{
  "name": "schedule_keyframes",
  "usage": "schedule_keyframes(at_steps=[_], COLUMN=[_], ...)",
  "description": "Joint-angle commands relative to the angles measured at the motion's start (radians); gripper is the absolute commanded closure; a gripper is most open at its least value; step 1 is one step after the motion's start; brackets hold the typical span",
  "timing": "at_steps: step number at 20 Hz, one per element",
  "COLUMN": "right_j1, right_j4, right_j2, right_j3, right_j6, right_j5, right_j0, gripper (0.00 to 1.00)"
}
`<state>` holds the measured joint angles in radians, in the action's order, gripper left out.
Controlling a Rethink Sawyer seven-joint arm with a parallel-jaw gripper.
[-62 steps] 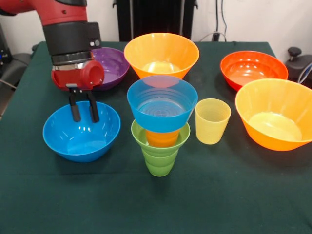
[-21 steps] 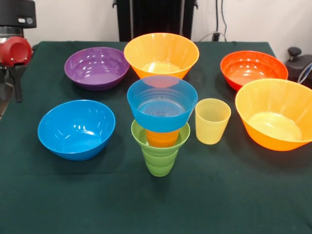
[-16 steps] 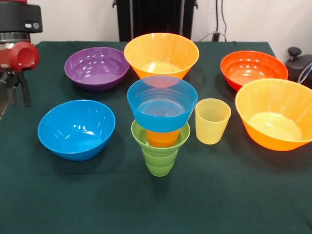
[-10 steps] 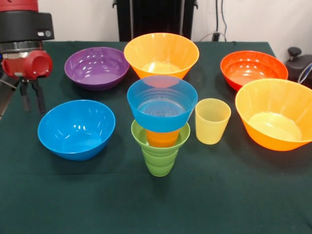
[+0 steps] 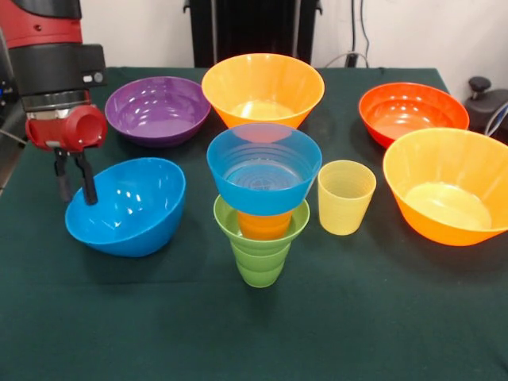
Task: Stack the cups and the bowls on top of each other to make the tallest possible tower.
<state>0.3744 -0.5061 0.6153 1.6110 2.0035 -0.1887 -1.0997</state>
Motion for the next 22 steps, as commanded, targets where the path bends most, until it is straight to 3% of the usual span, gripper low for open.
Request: schedule_keyframes(at_steps=[1, 11, 20, 22], right_j1=[-0.092, -0.115, 0.071, 0.081], right_j4=[-0.110, -0.137, -0.083, -0.077], right_j2=[-0.060, -0.059, -0.028, -0.023], right_j3=[-0.069, -0.085, 0.035, 0.035], right_j6=[-0.064, -0.073, -0.046, -0.041], right_j5=[-0.012, -0.029, -0.103, -0.105], right_j0=[0.072, 0.049, 0.031, 0.035], gripper=[0.00, 0.00, 0.00, 0.00])
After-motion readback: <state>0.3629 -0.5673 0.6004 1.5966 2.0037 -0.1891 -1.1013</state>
